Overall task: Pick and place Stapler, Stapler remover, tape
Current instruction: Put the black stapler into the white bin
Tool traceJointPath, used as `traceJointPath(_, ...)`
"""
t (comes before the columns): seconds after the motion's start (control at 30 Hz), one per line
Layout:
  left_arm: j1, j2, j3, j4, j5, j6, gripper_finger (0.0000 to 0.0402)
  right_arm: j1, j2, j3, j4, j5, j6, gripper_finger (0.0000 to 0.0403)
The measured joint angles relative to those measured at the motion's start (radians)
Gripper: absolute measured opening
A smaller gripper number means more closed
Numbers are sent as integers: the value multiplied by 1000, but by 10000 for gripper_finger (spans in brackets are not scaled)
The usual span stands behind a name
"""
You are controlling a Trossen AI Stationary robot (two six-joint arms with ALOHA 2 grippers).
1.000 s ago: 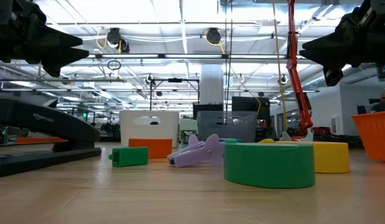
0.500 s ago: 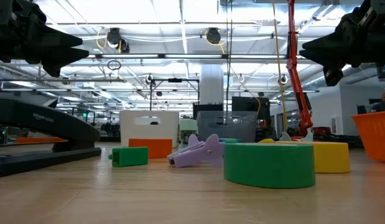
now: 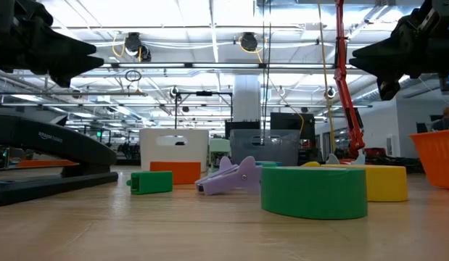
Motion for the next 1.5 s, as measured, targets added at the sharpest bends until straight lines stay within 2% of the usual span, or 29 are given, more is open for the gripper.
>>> traceJointPath(0.27,0,0,0,2,-3,21,202,0,0,0,0,7,0,73)
traceJointPath(0.43,0,0,0,4,-1,-26,202,-1,0,0,0,86,0,73)
traceJointPath(0.97,0,0,-1,43,4,-61,202,0,0,0,4,83,0,73)
traceJointPath(1.13,0,11,22,55,76,-157,202,0,0,0,4,83,0,73)
traceJointPath(1.3,0,139,142,7,166,-292,202,0,0,0,4,83,0,73)
traceJointPath(1.5,0,466,416,-260,267,-407,202,0,0,0,4,83,0,73)
